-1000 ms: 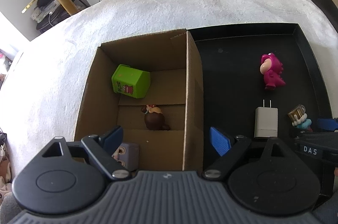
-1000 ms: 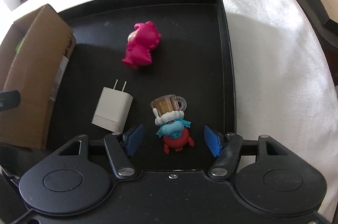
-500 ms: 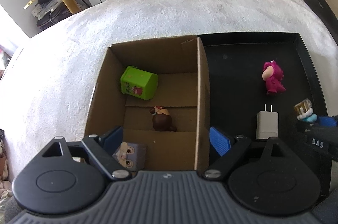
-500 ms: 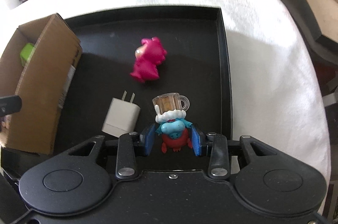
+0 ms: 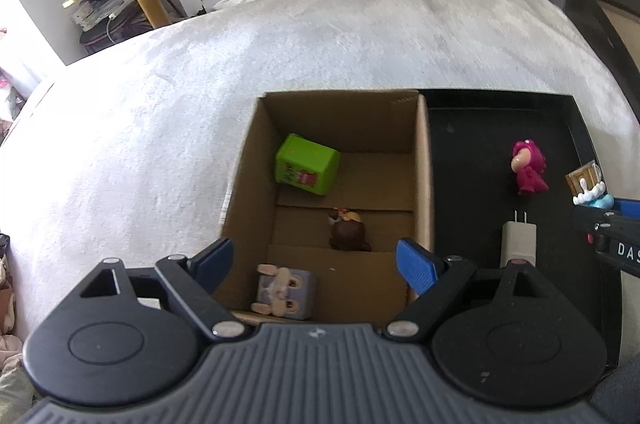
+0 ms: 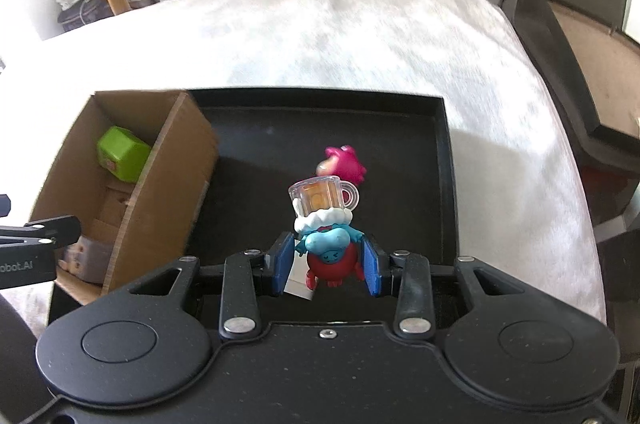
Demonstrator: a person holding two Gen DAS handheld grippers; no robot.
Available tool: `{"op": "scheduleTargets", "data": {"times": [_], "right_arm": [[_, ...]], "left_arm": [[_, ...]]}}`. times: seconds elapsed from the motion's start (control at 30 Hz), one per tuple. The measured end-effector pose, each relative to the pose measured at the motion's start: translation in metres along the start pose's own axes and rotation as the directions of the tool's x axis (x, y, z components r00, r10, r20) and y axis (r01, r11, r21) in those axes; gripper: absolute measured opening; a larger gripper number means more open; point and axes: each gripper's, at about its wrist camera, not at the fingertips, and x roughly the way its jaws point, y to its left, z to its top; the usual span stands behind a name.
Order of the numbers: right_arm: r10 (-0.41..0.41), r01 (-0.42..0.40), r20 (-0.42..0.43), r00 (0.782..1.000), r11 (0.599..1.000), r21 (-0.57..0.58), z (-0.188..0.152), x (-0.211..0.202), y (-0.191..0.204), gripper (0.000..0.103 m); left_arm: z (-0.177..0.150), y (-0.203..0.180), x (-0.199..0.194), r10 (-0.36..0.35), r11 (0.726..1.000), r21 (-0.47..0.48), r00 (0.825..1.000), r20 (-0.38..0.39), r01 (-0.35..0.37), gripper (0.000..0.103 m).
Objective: Organize rigid objects
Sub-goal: 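Lift the mug-hat figure with the right gripper and carry it over the box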
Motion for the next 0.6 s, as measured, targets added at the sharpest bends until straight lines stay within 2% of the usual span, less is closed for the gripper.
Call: {"op": "scheduleTargets", "data": {"times": [0.3,0.6], "right_arm": [[0.007,-0.005,0.043,0.999,0.999,-0.038,0.009,-0.018,0.034,0.036],[0.006,-0.002,0.067,0.998,0.998,-0.057,0.015,-0.027,0.063,0.036]], "left_arm": [[-0.001,0.039,-0.008,0.0,0.999,-0.035,1.0,0.027,0.001,0.088],[-0.004,0.08,-0.009,-0.033,0.995,-0.096,0.999,0.038,0.037,0.087]]}}
